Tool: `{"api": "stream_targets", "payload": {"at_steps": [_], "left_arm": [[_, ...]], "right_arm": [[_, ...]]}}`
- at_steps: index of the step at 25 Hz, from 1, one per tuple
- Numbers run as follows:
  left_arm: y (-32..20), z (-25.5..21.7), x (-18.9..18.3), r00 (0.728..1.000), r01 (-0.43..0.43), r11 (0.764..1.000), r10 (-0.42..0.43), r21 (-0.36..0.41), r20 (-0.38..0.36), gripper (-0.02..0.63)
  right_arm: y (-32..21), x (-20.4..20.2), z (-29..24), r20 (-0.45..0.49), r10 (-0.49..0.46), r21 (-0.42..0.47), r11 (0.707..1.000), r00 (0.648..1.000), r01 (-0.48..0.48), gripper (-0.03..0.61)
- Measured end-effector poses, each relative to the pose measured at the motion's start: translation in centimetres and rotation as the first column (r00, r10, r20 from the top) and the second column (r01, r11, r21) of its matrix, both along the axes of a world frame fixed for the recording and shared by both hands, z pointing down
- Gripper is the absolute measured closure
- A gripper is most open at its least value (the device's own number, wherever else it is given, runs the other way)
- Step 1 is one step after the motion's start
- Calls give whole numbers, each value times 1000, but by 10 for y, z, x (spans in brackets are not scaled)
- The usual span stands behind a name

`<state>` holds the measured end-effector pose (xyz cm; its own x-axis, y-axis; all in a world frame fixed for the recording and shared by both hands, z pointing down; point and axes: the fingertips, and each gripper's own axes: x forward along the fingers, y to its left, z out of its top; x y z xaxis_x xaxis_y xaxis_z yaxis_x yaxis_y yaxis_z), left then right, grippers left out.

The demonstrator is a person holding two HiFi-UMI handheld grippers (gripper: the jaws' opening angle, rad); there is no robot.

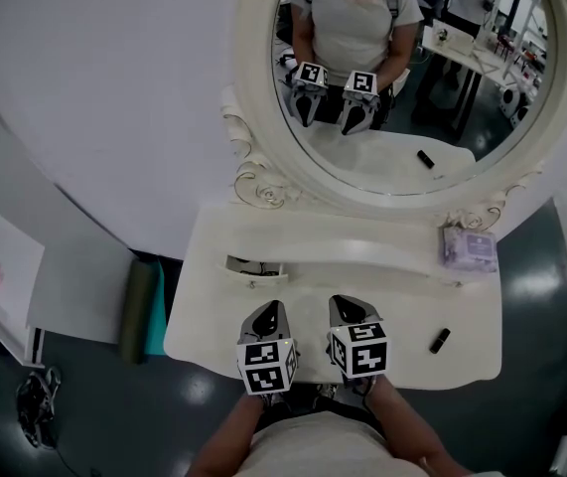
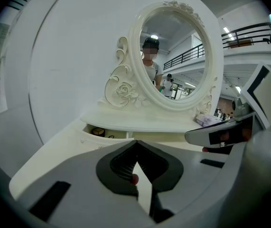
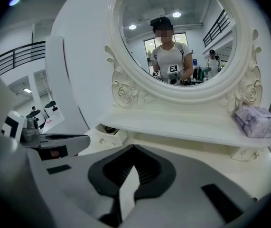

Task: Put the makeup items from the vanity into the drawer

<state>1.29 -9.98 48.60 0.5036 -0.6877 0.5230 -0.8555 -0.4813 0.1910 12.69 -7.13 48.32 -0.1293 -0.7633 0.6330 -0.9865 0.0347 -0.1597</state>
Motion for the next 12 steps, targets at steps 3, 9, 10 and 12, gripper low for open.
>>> {"api": "stream_targets", "payload": {"at_steps": [3, 9, 10, 12], "left_arm": [[0, -2, 0, 1000, -19, 1000, 19, 9, 3, 606], [0, -3, -2, 999, -30, 999, 30, 20, 13, 606], [0, -3, -3, 1000, -28, 999, 27, 21, 15, 606], [-1, -2, -5, 1000, -21, 1000, 21, 21, 13, 606]], "right_arm": [[-1, 1, 0, 4, 7, 1, 1000, 1000, -7, 561], [-1, 1, -3, 1, 23, 10, 1000, 1000, -23, 560], [-1, 0, -3, 0, 24, 11, 1000, 1000, -24, 561], [-1, -2, -3, 1, 28, 12, 1000, 1000, -28, 560]]}}
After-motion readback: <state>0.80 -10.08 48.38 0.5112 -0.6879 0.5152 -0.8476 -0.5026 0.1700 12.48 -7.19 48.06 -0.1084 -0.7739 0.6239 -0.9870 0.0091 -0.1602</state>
